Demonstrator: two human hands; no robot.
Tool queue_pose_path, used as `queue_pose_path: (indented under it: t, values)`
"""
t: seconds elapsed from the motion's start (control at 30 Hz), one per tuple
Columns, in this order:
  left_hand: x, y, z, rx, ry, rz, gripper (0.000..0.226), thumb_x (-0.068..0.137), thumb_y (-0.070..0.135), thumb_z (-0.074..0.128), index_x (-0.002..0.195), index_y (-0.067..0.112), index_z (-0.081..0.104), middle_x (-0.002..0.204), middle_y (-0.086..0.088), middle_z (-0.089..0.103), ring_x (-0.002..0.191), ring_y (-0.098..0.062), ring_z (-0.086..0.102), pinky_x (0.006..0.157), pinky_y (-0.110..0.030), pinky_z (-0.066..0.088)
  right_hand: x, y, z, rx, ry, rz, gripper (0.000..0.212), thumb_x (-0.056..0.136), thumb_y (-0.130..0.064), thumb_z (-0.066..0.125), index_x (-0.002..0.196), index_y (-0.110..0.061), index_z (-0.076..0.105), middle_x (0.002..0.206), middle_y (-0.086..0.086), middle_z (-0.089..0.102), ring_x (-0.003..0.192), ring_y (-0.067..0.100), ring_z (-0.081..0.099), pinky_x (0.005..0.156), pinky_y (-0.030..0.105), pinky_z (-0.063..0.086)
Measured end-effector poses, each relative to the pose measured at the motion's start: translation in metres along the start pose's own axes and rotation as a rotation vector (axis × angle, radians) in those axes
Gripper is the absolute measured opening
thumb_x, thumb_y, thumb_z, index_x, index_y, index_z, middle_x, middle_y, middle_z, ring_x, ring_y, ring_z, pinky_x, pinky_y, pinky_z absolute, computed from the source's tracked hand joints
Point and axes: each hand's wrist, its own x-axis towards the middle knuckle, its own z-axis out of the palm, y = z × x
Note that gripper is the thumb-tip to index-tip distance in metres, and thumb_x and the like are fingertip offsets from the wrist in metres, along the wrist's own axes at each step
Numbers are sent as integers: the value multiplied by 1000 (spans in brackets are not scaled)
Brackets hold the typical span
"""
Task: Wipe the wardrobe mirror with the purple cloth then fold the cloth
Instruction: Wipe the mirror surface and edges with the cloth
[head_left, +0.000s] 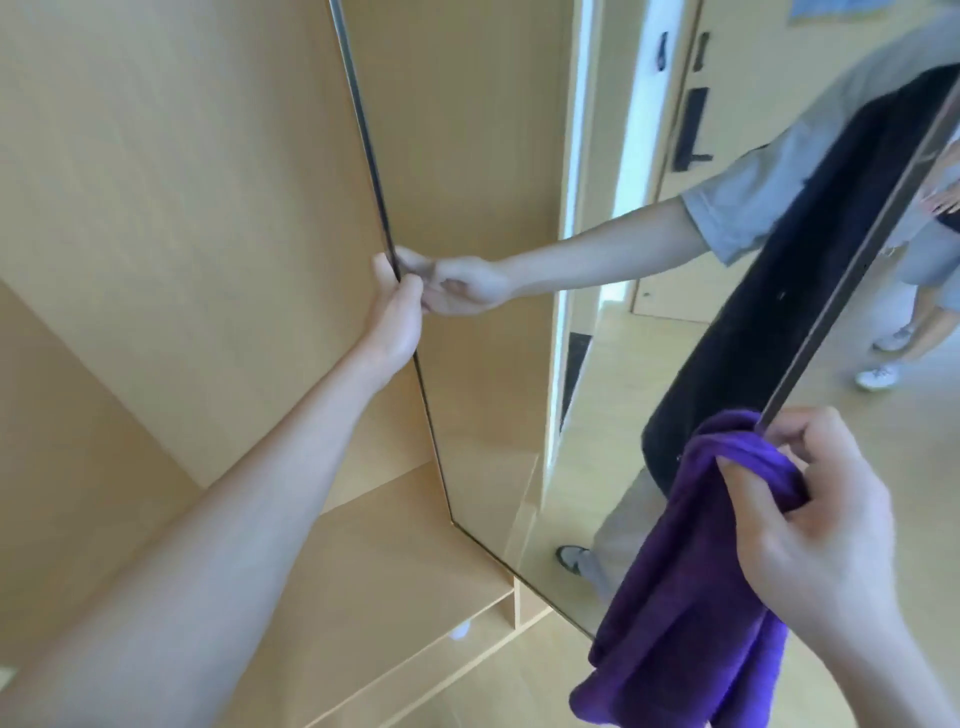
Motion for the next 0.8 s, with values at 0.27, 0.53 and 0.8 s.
queue_pose_path:
  t: [0.27,0.53,0.8]
  values:
    - [-71,-3,-9,55,335,81,19,89,20,38,107,14,39,101,9,52,84,14,51,75,-9,40,69,49,-1,140,-107,-44,23,88,-11,55,90,-34,50,82,-40,61,77,-15,56,70,-1,36]
    - [-128,-6,-12,188,380,86,9,104,24,41,110,16,40,110,10,54,91,21,50,78,-7,36,131,83,24,268,-219,-6,16,92,-7,57,100,-20,60,86,-17,60,73,-13,54,73,3,38]
    - [-165,5,-9,217,362,47,4,103,32,43,100,32,46,86,29,49,79,5,49,80,-23,41,163,93,51,313,-305,93,23,93,-15,55,109,-28,65,90,-13,63,69,-5,55,65,-2,39]
